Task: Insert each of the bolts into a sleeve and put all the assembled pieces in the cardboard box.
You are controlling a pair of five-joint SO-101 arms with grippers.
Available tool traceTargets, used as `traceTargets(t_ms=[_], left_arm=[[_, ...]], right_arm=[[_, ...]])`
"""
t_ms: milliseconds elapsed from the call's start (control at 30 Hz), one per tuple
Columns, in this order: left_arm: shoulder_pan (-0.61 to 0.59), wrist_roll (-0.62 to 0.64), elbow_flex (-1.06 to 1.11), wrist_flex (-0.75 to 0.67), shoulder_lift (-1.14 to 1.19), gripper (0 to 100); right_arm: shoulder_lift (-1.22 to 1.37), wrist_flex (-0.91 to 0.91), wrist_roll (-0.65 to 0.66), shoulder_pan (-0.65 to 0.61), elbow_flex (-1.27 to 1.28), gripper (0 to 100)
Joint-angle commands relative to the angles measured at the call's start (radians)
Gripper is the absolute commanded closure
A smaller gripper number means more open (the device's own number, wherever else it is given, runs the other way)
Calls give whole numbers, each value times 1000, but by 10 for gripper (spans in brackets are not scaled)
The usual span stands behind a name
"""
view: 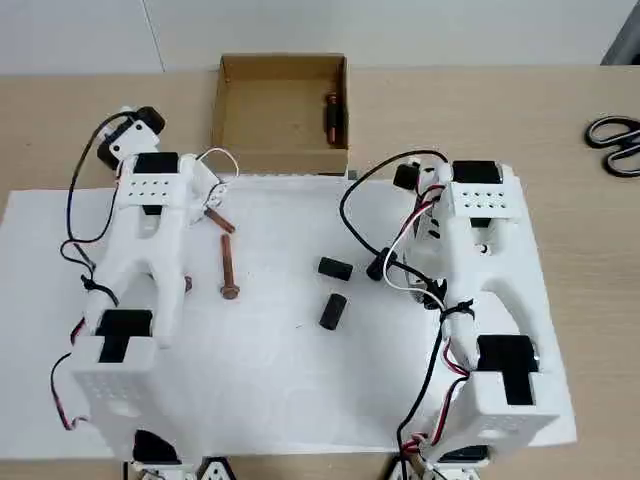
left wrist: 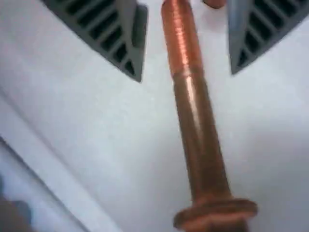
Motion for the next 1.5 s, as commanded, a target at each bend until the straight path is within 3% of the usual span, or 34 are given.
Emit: traceTargets(t_ms=[0, 400, 1133, 1467], left_arm=[[-3, 5, -44, -31, -2, 884], [-6, 5, -44, -123, 2, 884], [-66, 6, -114, -118, 183, 889], [-29, 6, -111, -121, 189, 994]], right_arm=[[-53, -7, -9, 8, -3, 991], [-54, -15, -8, 8, 23, 991], [-56, -13, -5, 5, 23, 991], [-51, -13, -5, 5, 23, 991]])
